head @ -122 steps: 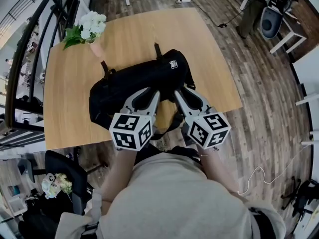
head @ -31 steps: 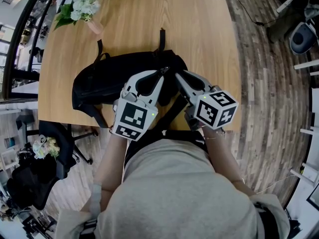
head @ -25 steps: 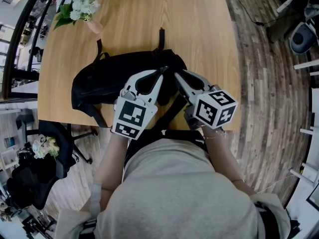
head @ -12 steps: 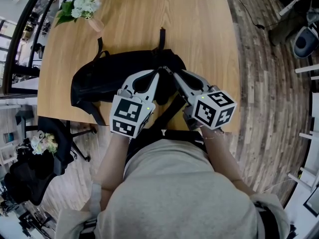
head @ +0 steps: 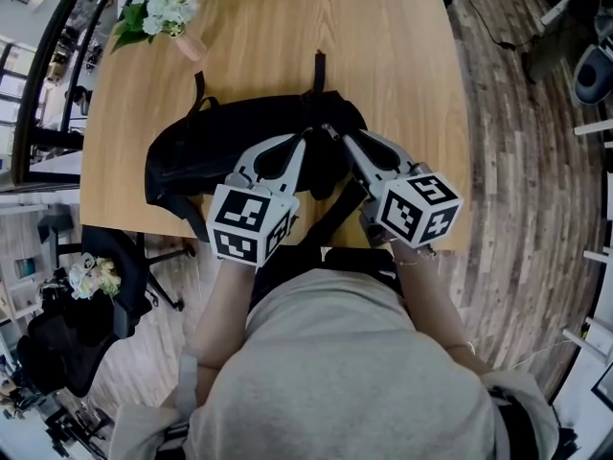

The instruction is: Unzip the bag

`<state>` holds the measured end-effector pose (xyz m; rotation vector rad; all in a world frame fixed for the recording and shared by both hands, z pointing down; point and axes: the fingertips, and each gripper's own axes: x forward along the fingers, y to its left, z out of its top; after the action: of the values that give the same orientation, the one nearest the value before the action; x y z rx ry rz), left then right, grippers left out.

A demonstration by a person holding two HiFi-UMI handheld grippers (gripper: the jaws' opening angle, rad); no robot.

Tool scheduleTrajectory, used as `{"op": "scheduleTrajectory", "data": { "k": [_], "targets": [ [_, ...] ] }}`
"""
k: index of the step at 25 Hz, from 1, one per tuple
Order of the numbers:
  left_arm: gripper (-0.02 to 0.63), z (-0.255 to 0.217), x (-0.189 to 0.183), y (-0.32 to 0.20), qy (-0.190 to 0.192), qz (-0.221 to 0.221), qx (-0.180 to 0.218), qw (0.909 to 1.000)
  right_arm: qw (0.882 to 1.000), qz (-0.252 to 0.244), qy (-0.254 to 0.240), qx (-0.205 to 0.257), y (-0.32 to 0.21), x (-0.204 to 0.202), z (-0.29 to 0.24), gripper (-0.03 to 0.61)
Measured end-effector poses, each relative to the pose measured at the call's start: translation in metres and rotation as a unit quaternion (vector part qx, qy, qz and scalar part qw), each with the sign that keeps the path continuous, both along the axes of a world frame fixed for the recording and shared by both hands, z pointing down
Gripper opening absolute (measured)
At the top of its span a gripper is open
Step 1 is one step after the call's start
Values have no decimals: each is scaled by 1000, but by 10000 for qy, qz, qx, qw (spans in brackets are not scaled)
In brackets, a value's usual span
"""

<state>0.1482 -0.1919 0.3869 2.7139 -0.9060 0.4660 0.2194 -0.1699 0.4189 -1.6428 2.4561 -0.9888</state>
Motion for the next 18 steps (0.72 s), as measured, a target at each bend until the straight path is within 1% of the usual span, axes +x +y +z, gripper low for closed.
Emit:
{"op": "scheduleTrajectory", "data": {
  "k": [4, 9, 13, 18],
  "targets": [
    [20, 2, -15, -2, 98, 72, -160, 9998, 9995, 291, 101, -29, 1, 1, 0, 74],
    [21, 3, -35, -5, 161, 138, -236, 9995, 9976, 635, 270, -13, 1, 4, 0, 74],
    [21, 2, -46, -6, 208, 148, -255, 9993, 9940, 841, 697, 44, 1, 7, -1, 74],
    [21, 3, -67, -9, 290, 81, -343, 9990, 9896, 1049, 980, 34, 2, 9, 0, 74]
  ]
}}
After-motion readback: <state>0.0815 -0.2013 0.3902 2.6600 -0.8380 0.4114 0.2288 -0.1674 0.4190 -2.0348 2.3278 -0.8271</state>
